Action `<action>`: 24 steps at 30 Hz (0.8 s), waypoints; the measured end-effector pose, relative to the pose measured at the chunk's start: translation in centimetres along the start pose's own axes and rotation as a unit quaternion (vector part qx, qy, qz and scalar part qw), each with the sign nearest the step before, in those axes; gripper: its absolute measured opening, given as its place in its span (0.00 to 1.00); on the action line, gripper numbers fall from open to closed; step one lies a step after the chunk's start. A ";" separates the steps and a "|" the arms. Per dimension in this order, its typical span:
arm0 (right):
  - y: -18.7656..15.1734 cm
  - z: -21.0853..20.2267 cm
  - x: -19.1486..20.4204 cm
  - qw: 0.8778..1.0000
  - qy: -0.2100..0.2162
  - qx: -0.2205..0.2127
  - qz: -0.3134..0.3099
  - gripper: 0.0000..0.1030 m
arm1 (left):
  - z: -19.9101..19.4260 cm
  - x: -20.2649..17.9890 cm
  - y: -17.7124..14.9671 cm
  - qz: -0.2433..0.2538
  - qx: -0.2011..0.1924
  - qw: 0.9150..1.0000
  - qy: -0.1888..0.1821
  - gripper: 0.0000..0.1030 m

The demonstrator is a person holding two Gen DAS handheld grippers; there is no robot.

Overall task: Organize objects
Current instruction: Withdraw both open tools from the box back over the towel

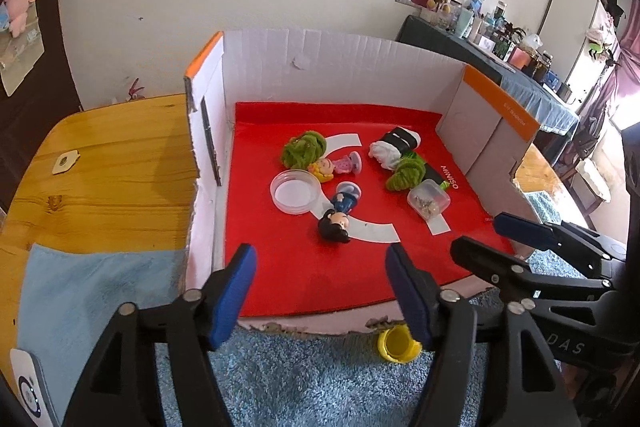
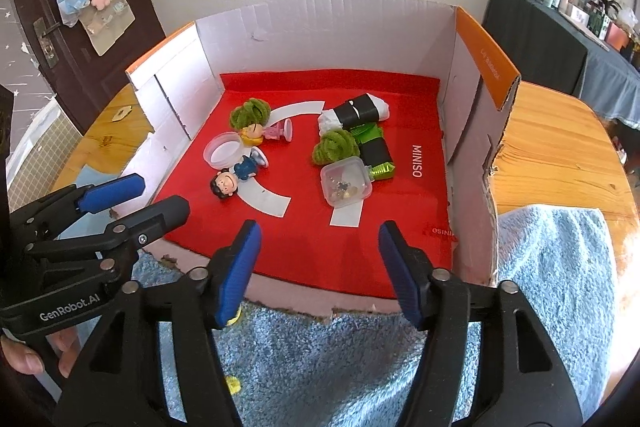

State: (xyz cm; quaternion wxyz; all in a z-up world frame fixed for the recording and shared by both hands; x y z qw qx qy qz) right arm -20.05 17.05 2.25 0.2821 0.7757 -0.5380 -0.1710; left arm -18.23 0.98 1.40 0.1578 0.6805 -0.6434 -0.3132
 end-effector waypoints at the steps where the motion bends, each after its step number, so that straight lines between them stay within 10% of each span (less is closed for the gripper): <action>1: -0.1 -0.2 0.1 1.000 0.000 -0.001 0.000 0.61 | -0.1 0.0 0.0 0.000 -0.001 1.000 0.000 0.69; 24: -2.5 -4.2 1.1 1.000 -0.008 -0.027 -0.006 0.77 | -3.5 0.1 -2.3 0.001 -0.017 1.000 0.008 0.81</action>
Point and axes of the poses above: each gripper's, at about its wrist camera, not at the fingertips, and z roughly the way its jaws point, x to its left, y to its top, the point moved 2 cm from there along z, roughly the way its jaws point, and after that the axes turned 7 degrees about -z, right-handed, at the moved point
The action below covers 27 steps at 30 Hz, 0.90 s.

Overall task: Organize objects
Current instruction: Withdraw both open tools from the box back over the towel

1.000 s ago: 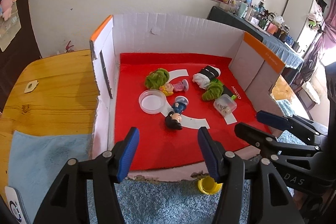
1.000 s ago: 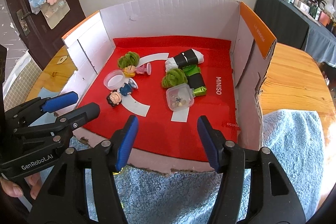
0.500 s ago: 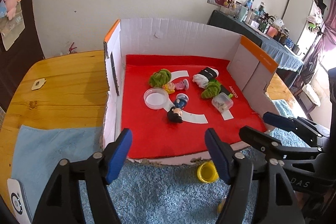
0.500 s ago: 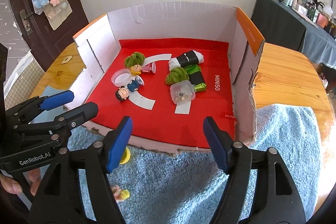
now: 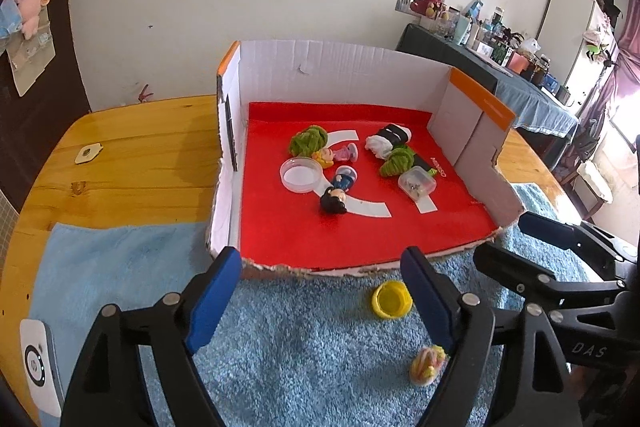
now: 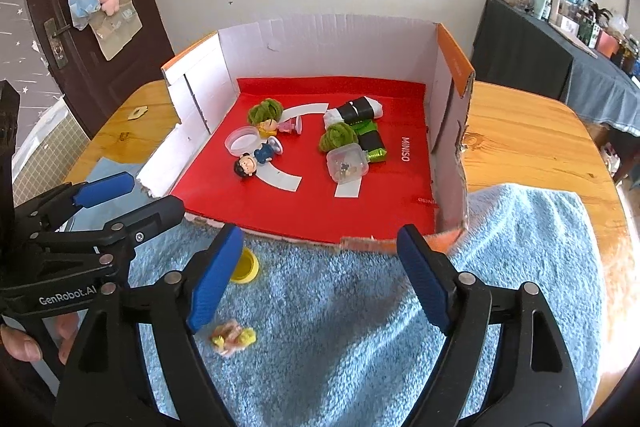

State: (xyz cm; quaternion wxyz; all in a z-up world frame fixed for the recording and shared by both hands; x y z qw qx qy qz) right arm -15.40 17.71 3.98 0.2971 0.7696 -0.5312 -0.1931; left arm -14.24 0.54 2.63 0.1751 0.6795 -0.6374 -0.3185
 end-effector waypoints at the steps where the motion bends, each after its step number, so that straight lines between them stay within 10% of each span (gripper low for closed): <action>1: -0.1 -0.1 0.0 1.000 -0.001 0.000 0.000 0.77 | -0.2 0.0 -0.2 0.000 -0.001 1.000 0.001 0.83; 27: -4.5 -0.7 2.2 1.000 0.003 0.016 -0.014 0.81 | -1.3 1.7 -4.3 -0.011 0.009 1.000 0.014 0.91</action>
Point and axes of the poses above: each gripper's, at about its wrist camera, not at the fingertips, and z roughly the way its jaws point, x to its left, y to its top, the point moved 2 cm from there along z, roughly the way its jaws point, and after that the axes turned 7 degrees about -z, right-handed, at the moved point
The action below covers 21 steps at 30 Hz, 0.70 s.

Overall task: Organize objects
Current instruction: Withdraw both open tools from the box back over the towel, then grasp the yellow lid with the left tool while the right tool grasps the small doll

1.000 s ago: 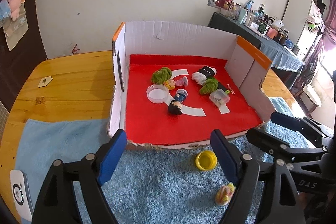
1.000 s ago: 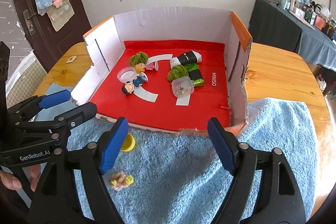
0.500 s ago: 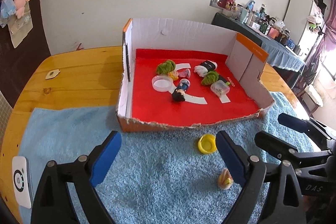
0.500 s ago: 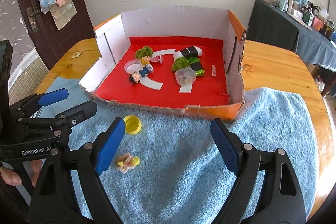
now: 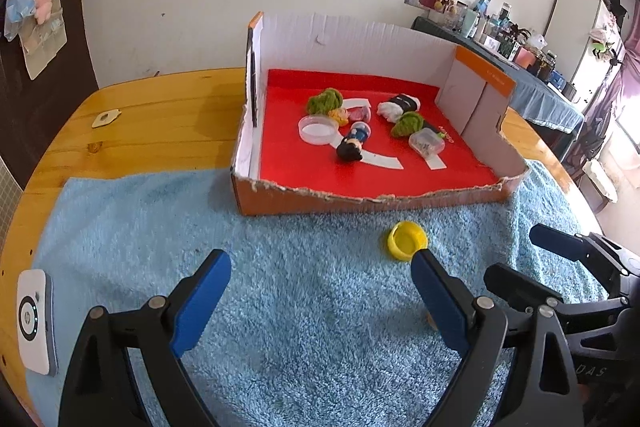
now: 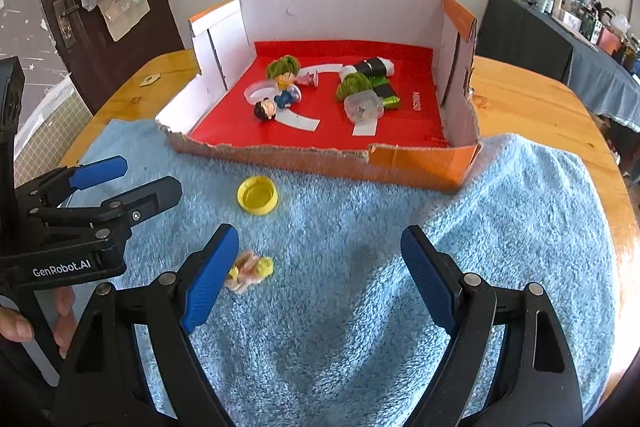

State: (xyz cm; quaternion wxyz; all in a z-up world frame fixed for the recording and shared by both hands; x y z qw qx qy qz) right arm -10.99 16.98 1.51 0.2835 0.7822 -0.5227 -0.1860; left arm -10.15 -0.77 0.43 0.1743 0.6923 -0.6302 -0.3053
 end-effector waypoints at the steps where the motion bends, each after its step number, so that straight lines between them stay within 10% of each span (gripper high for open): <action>1: -0.1 0.1 0.1 1.000 0.001 0.001 0.000 0.81 | 0.0 0.0 -0.1 0.000 0.001 1.000 0.000 0.91; 21: -2.3 3.3 2.9 0.998 0.017 0.033 -0.049 0.81 | 1.1 0.4 -0.9 -0.001 0.013 1.000 0.001 0.91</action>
Point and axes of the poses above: each gripper's, at about its wrist camera, not at the fingertips, and z roughly the way its jaws point, x to its left, y to its top, the point moved 2 cm from there along z, roughly the way its jaws point, and after that the axes turned 7 degrees about -z, right-handed, at the moved point
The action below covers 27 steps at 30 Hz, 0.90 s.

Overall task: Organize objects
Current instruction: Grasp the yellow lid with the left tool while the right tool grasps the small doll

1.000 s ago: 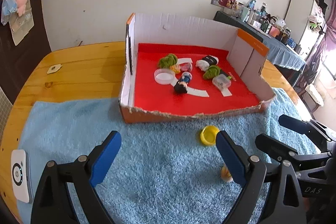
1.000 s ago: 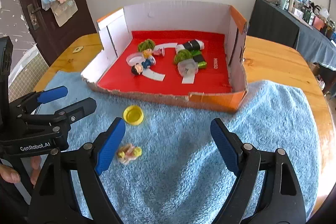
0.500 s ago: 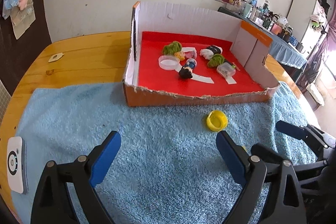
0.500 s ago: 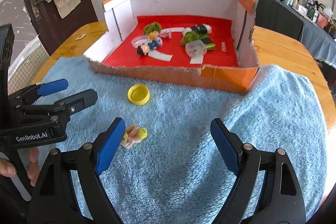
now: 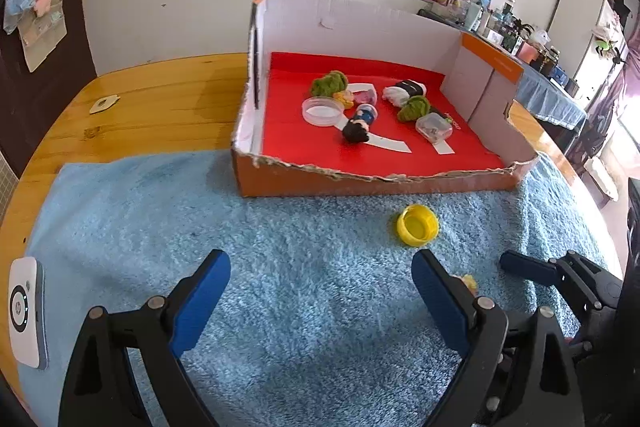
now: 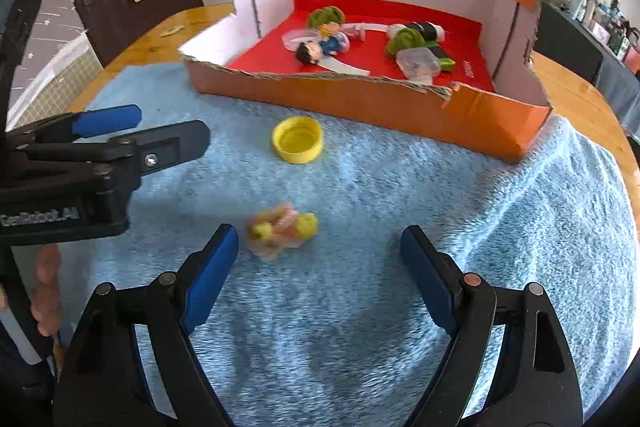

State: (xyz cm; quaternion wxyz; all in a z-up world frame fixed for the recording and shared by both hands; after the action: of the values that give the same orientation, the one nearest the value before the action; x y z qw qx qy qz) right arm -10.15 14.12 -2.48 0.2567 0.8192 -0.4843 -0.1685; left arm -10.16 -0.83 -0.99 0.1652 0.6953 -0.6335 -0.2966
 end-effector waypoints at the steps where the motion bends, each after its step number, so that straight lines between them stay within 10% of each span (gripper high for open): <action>1: 0.0 0.0 -0.5 1.000 -0.006 -0.002 0.005 0.81 | 0.1 -0.2 0.0 0.002 0.000 1.000 -0.002 0.91; 18: 0.2 -0.4 -4.7 0.998 -0.061 -0.017 0.021 0.80 | 2.1 -2.9 -0.1 0.054 0.012 0.998 -0.026 0.85; 27: 0.3 0.2 -4.8 0.998 -0.053 -0.013 0.007 0.62 | 3.5 -4.8 -0.1 0.101 0.022 0.994 -0.030 0.69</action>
State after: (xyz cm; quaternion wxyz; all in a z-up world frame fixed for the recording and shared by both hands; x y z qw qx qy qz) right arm -12.72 18.24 -2.35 0.2428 0.8022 -0.5007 -0.2163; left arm -12.36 4.37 -2.75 0.1601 0.6220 -0.7116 -0.2847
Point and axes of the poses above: each gripper's, at about its wrist camera, not at the fingertips, and z roughly the way its jaws point, x to its left, y to its top, the point moved 2 cm from there along z, roughly the way its jaws point, and after that the axes turned 7 degrees about -z, right-handed, at the moved point
